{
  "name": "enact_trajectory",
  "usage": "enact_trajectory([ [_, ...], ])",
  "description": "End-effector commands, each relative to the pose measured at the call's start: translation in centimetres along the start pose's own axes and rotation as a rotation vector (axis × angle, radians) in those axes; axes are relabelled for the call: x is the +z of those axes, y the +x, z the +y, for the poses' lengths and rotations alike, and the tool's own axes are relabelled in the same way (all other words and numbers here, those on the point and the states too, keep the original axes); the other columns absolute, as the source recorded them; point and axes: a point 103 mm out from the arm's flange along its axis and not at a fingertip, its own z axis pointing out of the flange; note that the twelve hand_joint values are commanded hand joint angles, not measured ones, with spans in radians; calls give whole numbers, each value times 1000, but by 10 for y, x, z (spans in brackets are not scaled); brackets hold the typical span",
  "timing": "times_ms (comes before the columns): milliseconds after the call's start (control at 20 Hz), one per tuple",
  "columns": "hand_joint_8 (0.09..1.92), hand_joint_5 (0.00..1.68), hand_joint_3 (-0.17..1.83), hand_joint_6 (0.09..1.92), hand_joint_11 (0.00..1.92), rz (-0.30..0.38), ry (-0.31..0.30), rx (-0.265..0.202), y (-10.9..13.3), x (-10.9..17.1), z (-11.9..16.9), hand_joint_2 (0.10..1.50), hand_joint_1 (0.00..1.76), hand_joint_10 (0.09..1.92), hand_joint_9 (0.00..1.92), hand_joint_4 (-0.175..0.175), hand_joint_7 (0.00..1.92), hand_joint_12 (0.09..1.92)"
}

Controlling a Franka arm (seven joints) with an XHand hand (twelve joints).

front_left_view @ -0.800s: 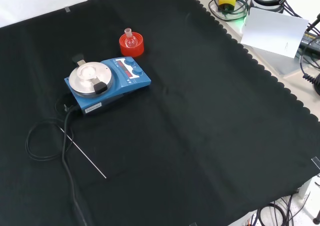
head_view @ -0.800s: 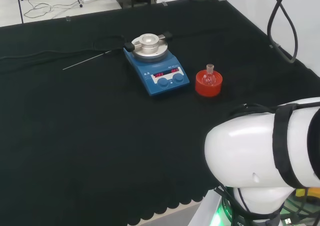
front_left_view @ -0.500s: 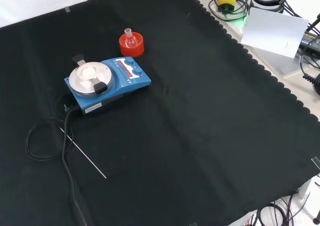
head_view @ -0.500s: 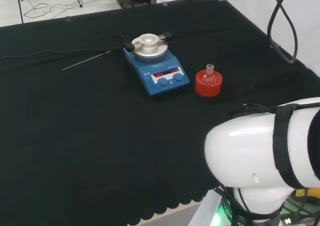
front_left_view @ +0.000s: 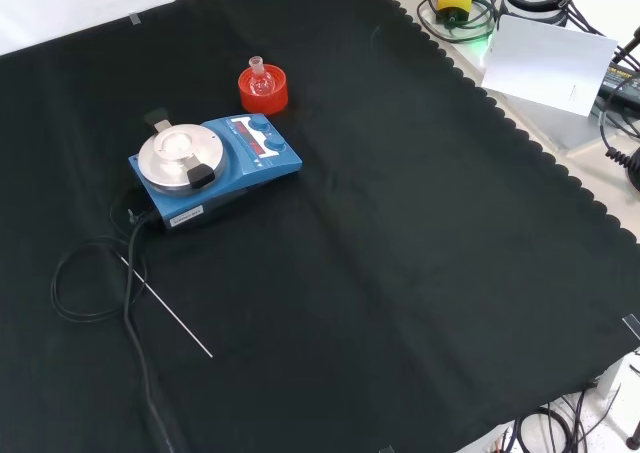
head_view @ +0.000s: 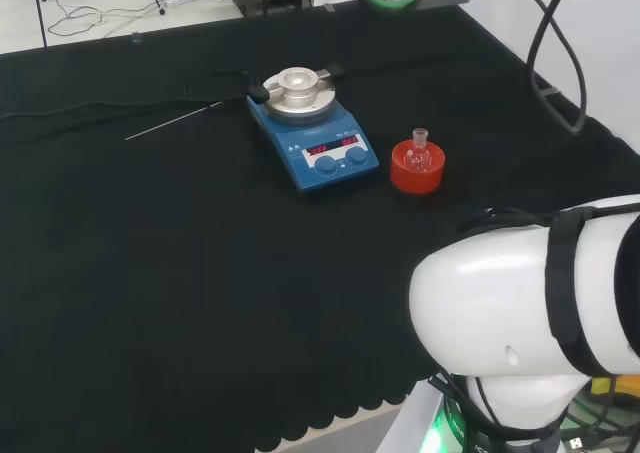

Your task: Pick up the round-bottom flask.

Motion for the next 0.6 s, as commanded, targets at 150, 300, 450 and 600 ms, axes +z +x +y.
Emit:
enact_trajectory([
  [150,568,335,321,411,0,29,19,52,-8,34,16,1289,79,711,146,-32,7,1282],
  [300,569,337,316,409,0,45,32,89,-21,51,25,1291,83,713,150,-33,10,1283],
  [450,570,343,302,403,0,55,49,124,-38,69,36,1294,95,713,154,-33,13,1285],
  [600,571,349,293,403,0,62,60,144,-51,87,51,1292,114,713,157,-34,16,1286],
])
